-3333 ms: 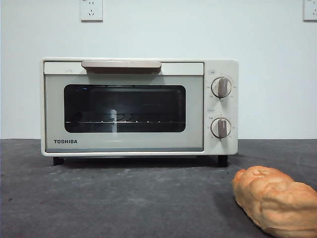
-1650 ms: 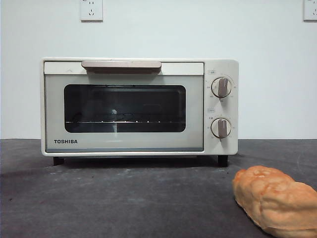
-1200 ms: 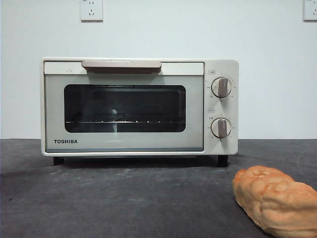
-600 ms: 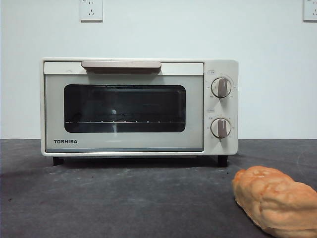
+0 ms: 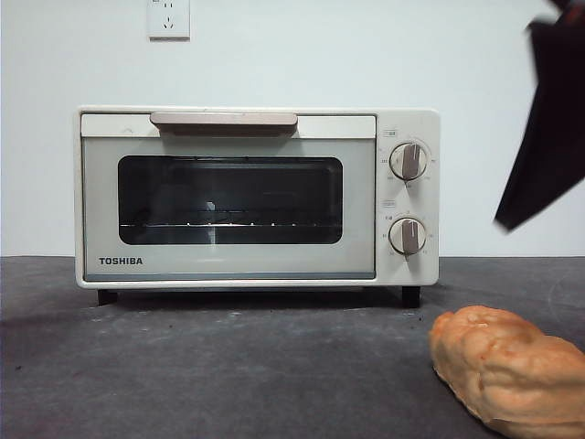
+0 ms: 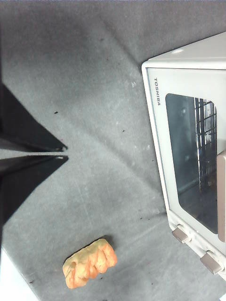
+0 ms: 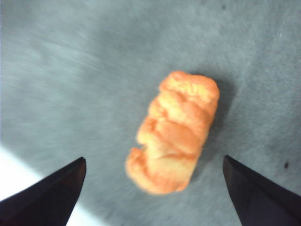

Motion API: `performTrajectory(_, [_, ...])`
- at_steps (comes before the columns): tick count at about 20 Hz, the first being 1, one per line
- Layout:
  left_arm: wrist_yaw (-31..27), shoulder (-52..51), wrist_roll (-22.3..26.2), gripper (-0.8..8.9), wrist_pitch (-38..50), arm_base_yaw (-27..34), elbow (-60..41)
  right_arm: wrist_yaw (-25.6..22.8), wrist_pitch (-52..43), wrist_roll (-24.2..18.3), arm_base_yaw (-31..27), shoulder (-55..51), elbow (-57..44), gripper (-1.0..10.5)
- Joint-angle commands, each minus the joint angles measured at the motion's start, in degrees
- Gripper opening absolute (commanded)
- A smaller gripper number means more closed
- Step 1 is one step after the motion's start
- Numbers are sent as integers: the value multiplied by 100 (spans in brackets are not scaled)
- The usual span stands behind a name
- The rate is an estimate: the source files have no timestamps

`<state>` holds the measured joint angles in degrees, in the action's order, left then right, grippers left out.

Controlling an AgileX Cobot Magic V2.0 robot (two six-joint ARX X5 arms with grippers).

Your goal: The left arm flap open the oven, the right arm pick bread and place it into oven, the left arm flap close the oven

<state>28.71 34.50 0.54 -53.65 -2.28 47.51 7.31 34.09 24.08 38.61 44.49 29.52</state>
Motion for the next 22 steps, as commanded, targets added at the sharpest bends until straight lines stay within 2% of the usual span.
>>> performTrajectory(1, [28,24,50,18,55,-7,120,-520,-339,273,376,466,31,466])
performTrajectory(6, [28,24,50,18,55,-9,120,-1340,-1196,424,765,1598,31,466])
performTrajectory(7, [28,24,50,18,55,-13,120,-1386,-1322,424,776,1749,31,466])
performTrajectory(14, [26,24,52,18,59,-66,120,-1493,-1926,424,778,2566,31,463])
performTrajectory(22, [26,24,50,18,63,-81,120,-1480,-2055,424,776,2846,33,237])
